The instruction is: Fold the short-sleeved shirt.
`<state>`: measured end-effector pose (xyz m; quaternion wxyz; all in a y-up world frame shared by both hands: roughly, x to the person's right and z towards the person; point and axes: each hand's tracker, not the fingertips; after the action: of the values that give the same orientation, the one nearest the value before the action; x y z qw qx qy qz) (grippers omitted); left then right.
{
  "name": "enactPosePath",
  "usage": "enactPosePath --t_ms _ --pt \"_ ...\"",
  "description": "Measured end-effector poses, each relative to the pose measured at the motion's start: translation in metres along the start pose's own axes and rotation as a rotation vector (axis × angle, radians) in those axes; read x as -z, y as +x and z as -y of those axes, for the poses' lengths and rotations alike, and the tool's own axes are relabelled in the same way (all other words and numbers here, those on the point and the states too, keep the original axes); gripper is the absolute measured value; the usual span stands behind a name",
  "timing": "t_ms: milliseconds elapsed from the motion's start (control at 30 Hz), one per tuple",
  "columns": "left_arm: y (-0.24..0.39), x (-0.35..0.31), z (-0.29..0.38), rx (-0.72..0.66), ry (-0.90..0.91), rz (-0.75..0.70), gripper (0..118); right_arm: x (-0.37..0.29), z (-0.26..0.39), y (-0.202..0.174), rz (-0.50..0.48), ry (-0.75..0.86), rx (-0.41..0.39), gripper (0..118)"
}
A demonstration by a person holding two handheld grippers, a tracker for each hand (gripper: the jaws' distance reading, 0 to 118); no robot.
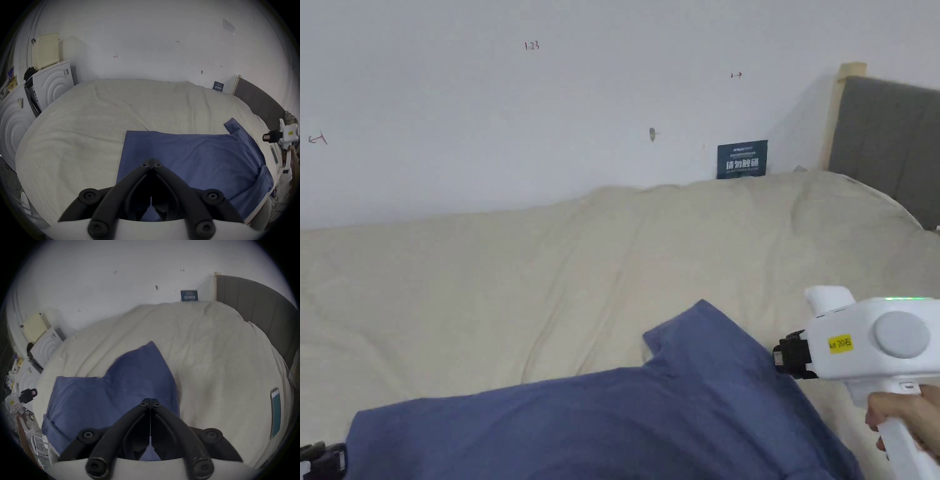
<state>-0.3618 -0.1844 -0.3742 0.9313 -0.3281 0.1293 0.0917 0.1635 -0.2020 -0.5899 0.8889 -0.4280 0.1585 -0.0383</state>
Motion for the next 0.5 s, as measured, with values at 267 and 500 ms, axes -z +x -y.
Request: enactPosePath --t_ms 267,500 --pt "0.000 0.038 -0.012 0.040 -0.042 -0.028 0 0.105 -0.043 0.009 0.104 -0.158 0.025 91" --pt "-0.006 0.063 -0.010 0.045 -0.092 -0.042 0 0.118 -0.048 -0.009 0.182 -0.167 -0.102 0"
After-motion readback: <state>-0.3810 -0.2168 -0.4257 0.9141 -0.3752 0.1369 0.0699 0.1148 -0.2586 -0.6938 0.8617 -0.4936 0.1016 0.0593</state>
